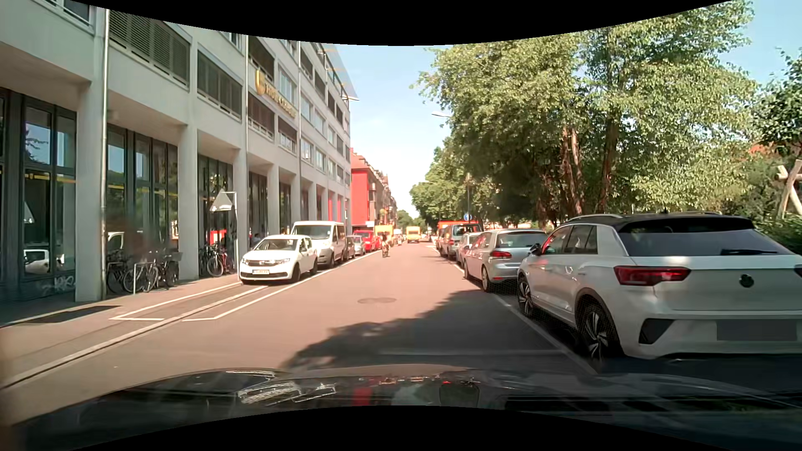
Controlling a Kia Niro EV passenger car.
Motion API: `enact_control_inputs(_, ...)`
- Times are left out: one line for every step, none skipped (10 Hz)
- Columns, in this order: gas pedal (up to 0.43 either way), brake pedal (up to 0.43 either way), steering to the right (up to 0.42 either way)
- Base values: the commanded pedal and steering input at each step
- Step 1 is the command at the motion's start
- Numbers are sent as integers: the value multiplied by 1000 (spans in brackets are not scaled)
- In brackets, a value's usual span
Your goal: Follow the waypoints while adhering to traffic rules and regulations
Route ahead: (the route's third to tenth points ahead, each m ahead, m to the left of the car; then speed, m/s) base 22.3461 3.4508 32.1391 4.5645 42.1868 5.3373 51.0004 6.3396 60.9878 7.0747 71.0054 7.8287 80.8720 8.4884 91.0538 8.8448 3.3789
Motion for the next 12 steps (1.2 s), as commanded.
enact_control_inputs(0,250,-9)
enact_control_inputs(0,256,-11)
enact_control_inputs(0,256,-11)
enact_control_inputs(0,256,-10)
enact_control_inputs(0,256,-11)
enact_control_inputs(0,256,-10)
enact_control_inputs(0,262,-10)
enact_control_inputs(0,262,-11)
enact_control_inputs(0,268,-11)
enact_control_inputs(0,268,-12)
enact_control_inputs(0,268,-12)
enact_control_inputs(0,262,-12)
